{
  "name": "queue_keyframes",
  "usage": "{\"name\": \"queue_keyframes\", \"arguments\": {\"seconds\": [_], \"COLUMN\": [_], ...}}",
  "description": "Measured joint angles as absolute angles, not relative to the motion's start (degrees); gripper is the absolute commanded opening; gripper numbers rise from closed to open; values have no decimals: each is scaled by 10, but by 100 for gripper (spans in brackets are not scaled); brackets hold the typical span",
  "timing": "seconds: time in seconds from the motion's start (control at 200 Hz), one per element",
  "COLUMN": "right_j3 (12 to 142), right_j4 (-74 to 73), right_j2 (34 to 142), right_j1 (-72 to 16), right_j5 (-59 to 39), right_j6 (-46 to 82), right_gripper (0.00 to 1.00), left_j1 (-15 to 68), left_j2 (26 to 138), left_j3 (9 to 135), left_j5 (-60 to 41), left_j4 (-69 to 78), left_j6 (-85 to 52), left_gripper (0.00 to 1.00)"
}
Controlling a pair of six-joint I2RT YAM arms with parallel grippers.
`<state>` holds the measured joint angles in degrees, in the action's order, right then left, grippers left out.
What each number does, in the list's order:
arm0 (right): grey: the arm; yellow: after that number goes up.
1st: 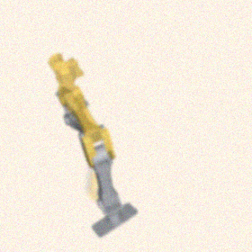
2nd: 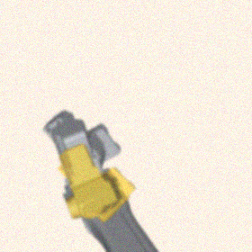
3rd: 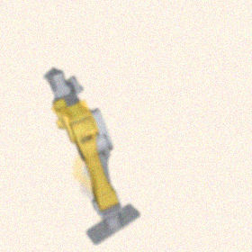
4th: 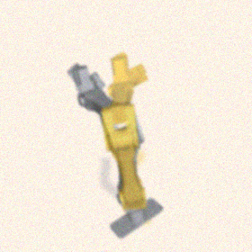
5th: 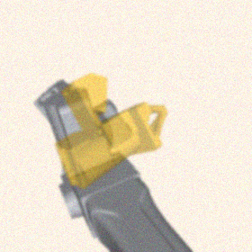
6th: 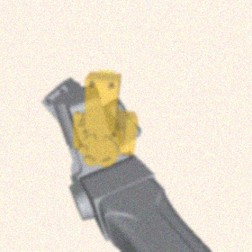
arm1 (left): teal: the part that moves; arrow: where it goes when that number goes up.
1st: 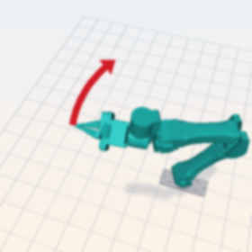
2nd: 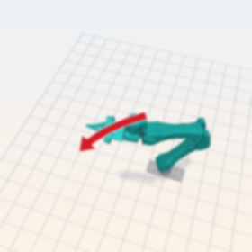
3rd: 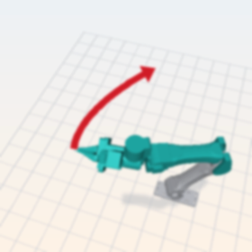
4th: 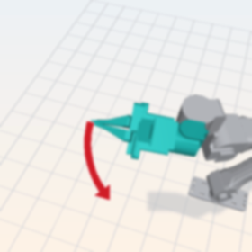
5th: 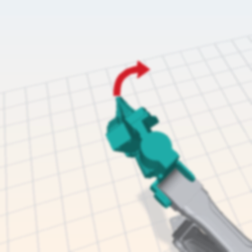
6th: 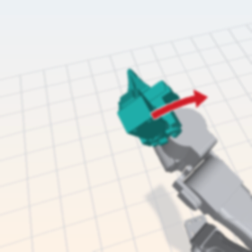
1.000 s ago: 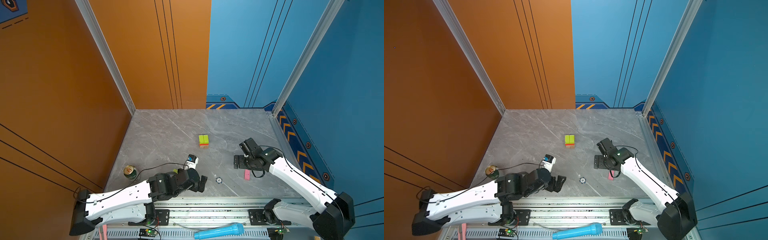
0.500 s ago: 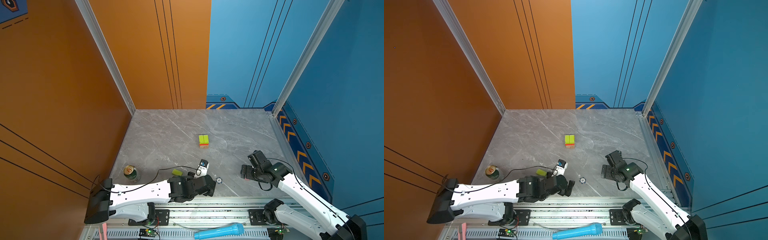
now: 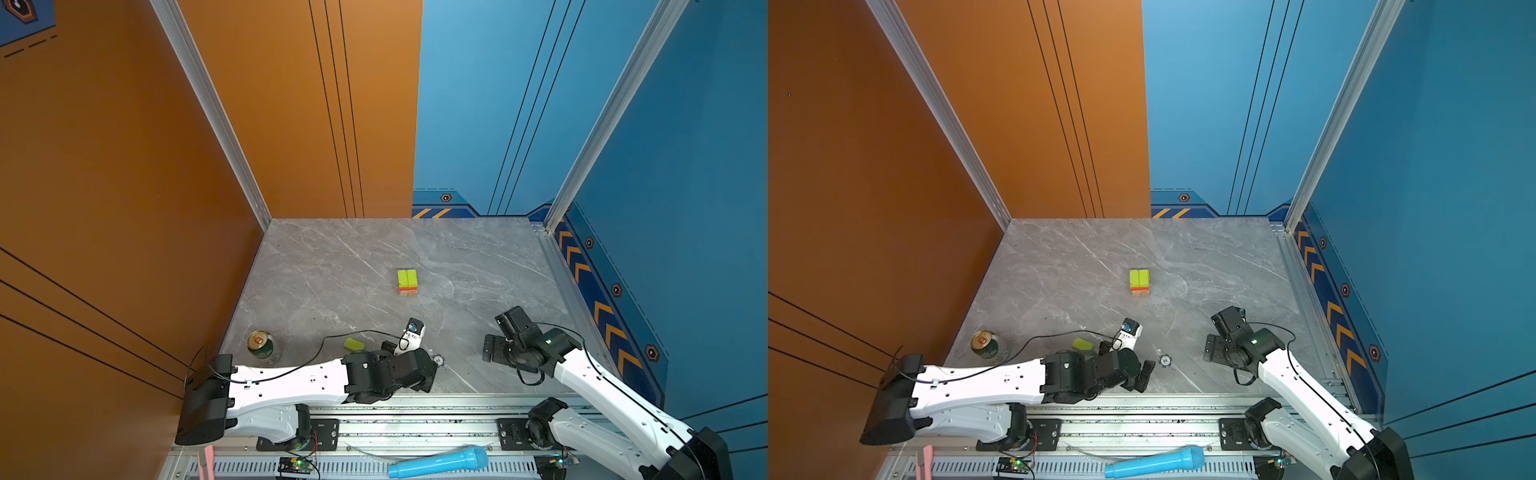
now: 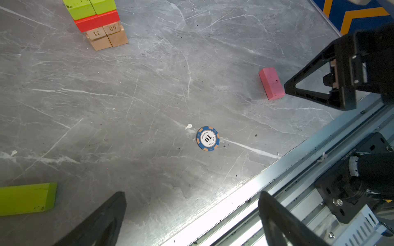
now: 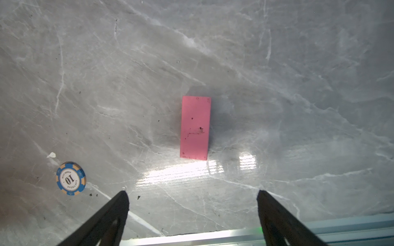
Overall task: Build the wood block tower
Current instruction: 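Lower the right gripper over the pink block and close on it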
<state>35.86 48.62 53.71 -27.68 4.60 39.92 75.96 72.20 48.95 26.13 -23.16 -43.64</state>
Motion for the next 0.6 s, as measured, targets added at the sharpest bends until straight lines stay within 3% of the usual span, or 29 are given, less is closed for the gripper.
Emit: {"name": "queue_keyframes", "arguments": {"seconds": [0.145,0.38,0.596], "right_j3": [348,338,332], "right_j4": [483,475,446], "right_j2": [537,545,589], "right_j1": [-275,-273,-270], "right_j5": [46,48,47], "right_j6": [408,422,425], "right_gripper": [90,70,60], "left_j1": [748,703,664], "left_j2": [722,713,708], "left_j3": [488,470,450], "left_j5": [261,252,224], "left_j4": [-222,-205,-196], "left_j6": [-427,-413,-401], "left_gripper": [98,98,98]}}
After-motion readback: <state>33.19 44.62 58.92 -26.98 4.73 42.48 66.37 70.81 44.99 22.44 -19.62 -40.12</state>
